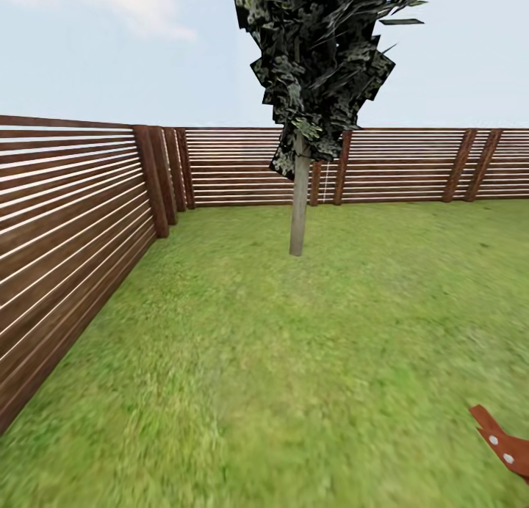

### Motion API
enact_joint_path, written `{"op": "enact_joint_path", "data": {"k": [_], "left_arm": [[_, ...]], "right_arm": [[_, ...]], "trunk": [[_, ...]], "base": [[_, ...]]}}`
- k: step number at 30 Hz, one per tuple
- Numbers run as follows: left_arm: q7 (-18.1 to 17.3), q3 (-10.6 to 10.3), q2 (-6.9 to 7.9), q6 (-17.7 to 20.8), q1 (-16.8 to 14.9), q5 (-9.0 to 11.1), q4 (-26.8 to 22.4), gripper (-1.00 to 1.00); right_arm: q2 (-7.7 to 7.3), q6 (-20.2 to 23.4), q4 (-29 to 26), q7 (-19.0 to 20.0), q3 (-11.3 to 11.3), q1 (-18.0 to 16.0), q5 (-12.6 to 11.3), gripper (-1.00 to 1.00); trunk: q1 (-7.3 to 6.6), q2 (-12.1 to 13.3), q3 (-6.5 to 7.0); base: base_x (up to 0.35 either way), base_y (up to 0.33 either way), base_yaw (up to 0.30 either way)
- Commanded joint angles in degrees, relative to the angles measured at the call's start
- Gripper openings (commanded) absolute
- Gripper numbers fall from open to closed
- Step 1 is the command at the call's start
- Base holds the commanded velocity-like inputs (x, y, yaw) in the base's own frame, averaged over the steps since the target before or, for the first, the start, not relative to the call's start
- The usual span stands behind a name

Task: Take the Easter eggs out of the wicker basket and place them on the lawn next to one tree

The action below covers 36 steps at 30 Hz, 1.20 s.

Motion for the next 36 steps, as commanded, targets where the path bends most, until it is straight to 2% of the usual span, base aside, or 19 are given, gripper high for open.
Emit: {"op": "enact_joint_path", "data": {"k": [1,36], "left_arm": [[-0.04,0.0,0.07,-0.02,0.04,-0.03,-0.12,1.0],[-0.01,0.09,0.16,-0.16,0.04,-0.03,-0.64,1.0]], "right_arm": [[-0.02,-0.07,0.03,0.06,-0.06,-0.01,0.19,1.0],[-0.13,-0.1,0.03,0.23,-0.08,-0.01,0.06,1.0]], "trunk": [[0.04,-0.01,-0.03],[0.04,-0.01,-0.03]], "base": [[0.338,0.0,0.0],[0.338,0.0,0.0]]}}
